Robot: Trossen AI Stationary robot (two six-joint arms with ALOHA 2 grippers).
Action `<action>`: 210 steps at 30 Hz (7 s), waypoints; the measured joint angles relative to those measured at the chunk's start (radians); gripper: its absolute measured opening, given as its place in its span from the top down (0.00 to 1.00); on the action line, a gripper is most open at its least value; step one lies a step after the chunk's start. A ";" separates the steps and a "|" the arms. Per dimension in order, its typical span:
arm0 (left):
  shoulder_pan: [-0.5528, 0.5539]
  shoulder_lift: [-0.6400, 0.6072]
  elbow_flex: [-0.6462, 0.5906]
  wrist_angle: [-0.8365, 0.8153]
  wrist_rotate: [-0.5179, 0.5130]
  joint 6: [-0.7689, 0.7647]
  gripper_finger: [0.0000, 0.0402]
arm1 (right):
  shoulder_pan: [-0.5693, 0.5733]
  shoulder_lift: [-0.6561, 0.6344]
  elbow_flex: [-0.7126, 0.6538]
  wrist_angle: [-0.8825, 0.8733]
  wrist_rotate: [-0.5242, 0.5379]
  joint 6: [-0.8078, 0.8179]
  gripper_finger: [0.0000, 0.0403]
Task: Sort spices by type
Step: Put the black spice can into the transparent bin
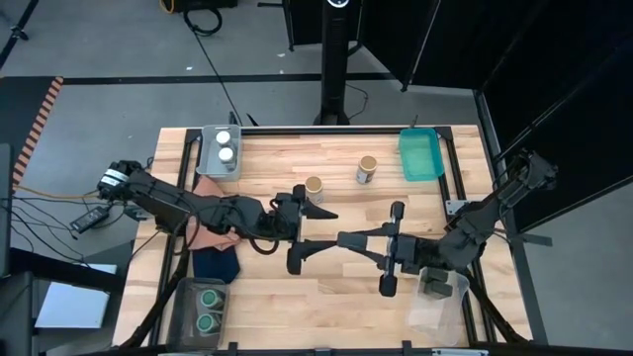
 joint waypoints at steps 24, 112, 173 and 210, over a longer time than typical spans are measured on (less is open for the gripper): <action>0.006 0.010 -0.003 -0.035 -0.043 0.018 0.25 | -0.028 -0.036 0.002 0.028 -0.017 0.058 0.69; 0.028 0.009 -0.003 -0.177 -0.036 -0.010 0.62 | 0.008 -0.146 0.202 -0.647 0.103 0.237 0.34; 0.028 0.009 -0.003 -0.455 -0.055 -0.125 0.62 | -0.289 0.287 0.607 -1.140 -0.523 0.234 0.33; 0.028 0.007 -0.003 -0.572 0.031 -0.120 0.27 | -0.271 0.281 0.607 -1.284 -0.567 0.327 0.66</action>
